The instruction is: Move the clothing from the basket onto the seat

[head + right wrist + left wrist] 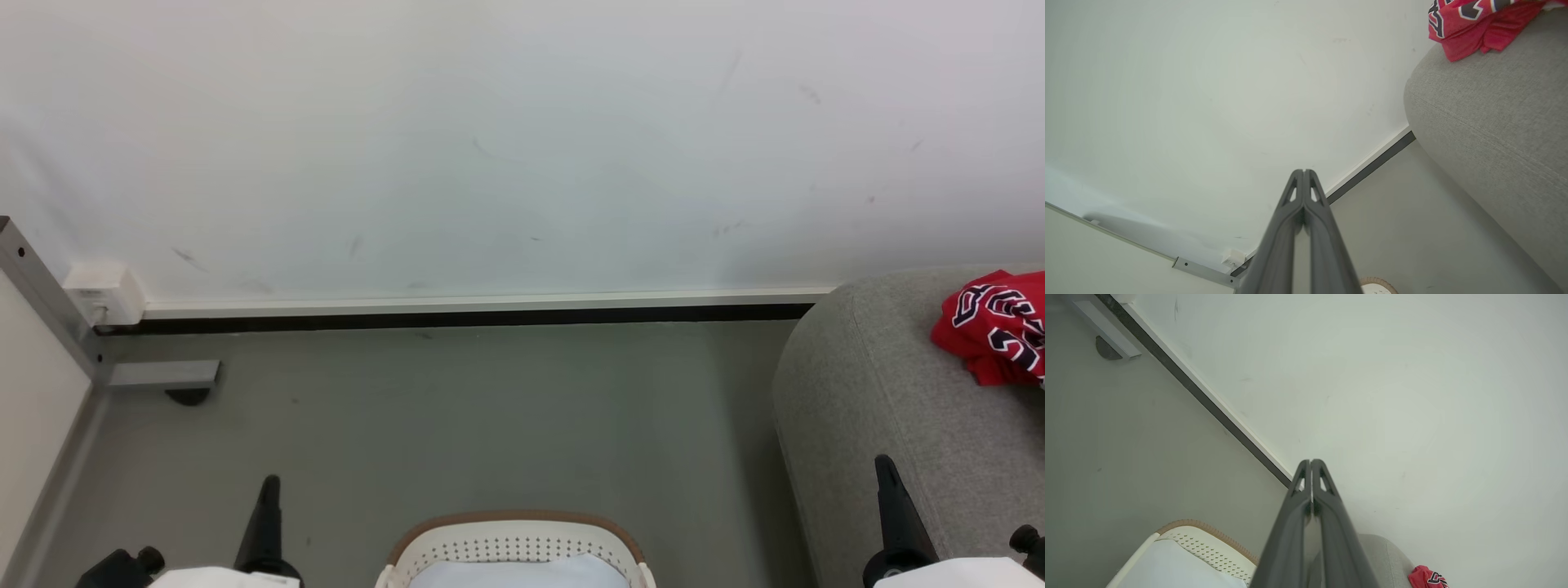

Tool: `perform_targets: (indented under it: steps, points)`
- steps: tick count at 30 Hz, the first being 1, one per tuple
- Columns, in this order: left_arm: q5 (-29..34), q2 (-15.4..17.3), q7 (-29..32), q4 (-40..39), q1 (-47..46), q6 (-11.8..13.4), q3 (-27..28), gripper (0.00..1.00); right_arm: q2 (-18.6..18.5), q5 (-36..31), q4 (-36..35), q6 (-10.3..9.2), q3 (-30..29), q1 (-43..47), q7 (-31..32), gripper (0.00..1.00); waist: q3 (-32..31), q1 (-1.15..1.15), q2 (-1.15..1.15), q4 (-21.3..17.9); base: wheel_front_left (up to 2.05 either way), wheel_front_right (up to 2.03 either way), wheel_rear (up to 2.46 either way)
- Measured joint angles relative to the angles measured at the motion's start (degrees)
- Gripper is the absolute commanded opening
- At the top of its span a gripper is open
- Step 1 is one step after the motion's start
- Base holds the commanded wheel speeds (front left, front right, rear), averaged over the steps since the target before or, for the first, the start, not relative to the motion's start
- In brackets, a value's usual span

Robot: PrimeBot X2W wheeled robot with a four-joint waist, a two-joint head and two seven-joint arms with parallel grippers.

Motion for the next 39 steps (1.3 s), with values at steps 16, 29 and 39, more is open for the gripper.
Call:
perform_targets:
  steps: [16, 29, 39]
  points:
    - [-10.0, 0.0, 2.7, -0.1, -0.7, -0.6, 0.8, 0.0, -0.1, 9.7, -0.1, 0.0, -1.9, -1.0, 2.4, 0.0, 0.3, 0.0, 0.0, 0.5, 0.0, 0.0, 0.0]
    - [-17.2, 0.0, 4.5, -0.3, -1.5, -0.9, 1.6, 0.0, -0.1, 16.4, -0.2, 0.0, -3.3, -1.1, 4.2, 0.0, 0.6, 0.0, 0.0, 0.8, 0.0, 0.0, 0.0]
    - [-22.5, 0.1, 6.0, -0.3, -1.9, -1.4, 2.0, 0.0, -0.2, 20.9, -0.3, -0.01, -4.3, -1.4, 5.4, 0.0, 0.8, 0.0, 0.0, 1.1, 0.0, 0.0, 0.0]
